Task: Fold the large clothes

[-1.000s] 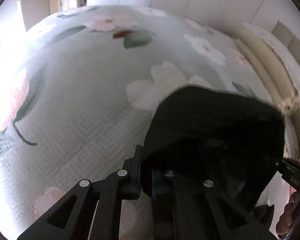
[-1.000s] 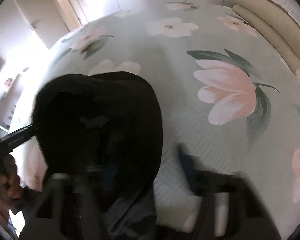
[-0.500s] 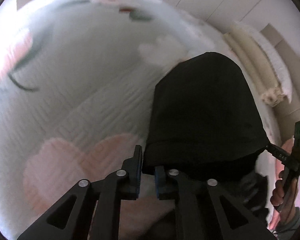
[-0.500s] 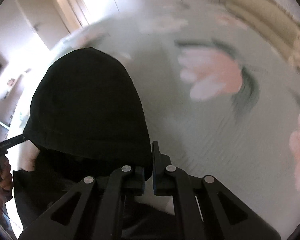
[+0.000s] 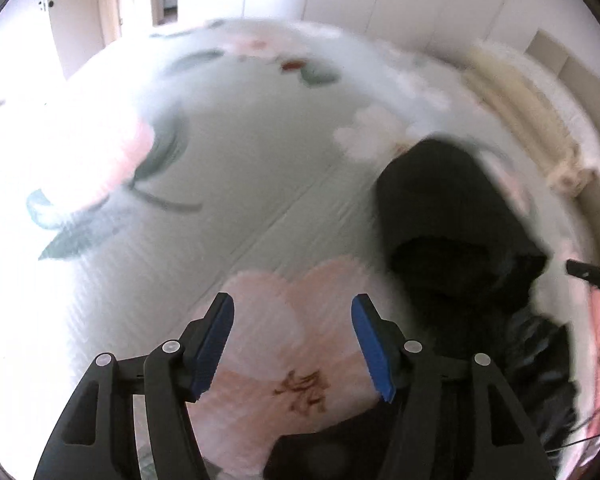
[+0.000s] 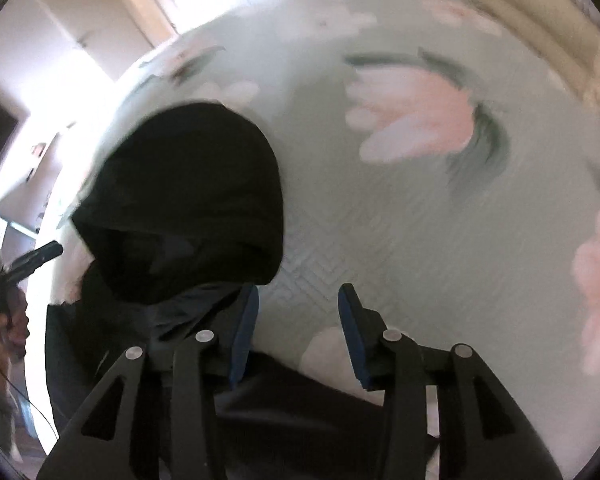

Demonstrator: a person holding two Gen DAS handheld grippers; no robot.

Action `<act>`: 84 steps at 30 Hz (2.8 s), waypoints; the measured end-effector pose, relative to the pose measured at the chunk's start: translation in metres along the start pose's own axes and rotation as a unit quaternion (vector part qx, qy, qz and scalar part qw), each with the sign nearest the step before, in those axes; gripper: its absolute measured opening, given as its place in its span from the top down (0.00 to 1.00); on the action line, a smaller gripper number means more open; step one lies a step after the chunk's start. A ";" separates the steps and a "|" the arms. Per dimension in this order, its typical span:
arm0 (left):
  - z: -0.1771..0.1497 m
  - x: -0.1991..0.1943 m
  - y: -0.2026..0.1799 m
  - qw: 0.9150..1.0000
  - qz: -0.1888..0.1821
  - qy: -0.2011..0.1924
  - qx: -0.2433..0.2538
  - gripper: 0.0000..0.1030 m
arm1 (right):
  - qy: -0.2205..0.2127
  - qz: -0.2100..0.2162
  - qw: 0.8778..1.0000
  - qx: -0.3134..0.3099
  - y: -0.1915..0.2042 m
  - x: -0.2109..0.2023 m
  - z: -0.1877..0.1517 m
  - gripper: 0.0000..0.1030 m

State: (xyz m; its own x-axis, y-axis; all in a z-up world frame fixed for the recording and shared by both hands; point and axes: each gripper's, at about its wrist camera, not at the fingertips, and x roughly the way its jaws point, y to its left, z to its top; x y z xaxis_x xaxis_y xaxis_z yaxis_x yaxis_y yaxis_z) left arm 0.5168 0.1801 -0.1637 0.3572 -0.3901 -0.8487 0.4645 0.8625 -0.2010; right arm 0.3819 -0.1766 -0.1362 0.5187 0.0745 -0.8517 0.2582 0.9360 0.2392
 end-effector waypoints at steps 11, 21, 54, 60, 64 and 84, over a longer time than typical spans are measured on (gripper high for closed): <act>0.036 0.080 -0.094 0.994 -0.067 0.058 0.065 0.39 | 0.025 -0.006 0.999 -0.048 0.074 0.087 0.064 0.57; 0.015 0.110 -0.080 0.995 -0.052 0.061 0.051 0.39 | 0.065 0.004 0.997 -0.031 0.059 0.129 0.055 0.61; 0.043 0.076 -0.075 0.987 -0.157 0.030 -0.003 0.83 | 0.060 0.201 0.978 0.000 0.035 0.101 0.058 0.82; 0.005 -0.056 -0.098 0.982 -0.177 -0.045 0.057 0.84 | -0.024 0.169 0.979 -0.113 0.090 -0.016 0.024 0.84; -0.044 -0.133 -0.111 0.978 -0.171 -0.071 0.099 0.85 | -0.067 0.129 0.975 -0.169 0.118 -0.087 -0.034 0.84; -0.224 -0.221 -0.098 0.992 -0.090 0.010 0.092 0.83 | -0.052 0.056 0.993 -0.089 0.093 -0.168 -0.188 0.74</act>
State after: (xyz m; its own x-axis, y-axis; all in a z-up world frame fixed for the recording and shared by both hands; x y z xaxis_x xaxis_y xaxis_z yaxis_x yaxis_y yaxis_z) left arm 0.2108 0.2537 -0.0660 0.2399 -0.5252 -0.8165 0.6606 0.7046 -0.2591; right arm 0.1650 -0.0378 -0.0583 0.6203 0.1552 -0.7688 0.0497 0.9705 0.2360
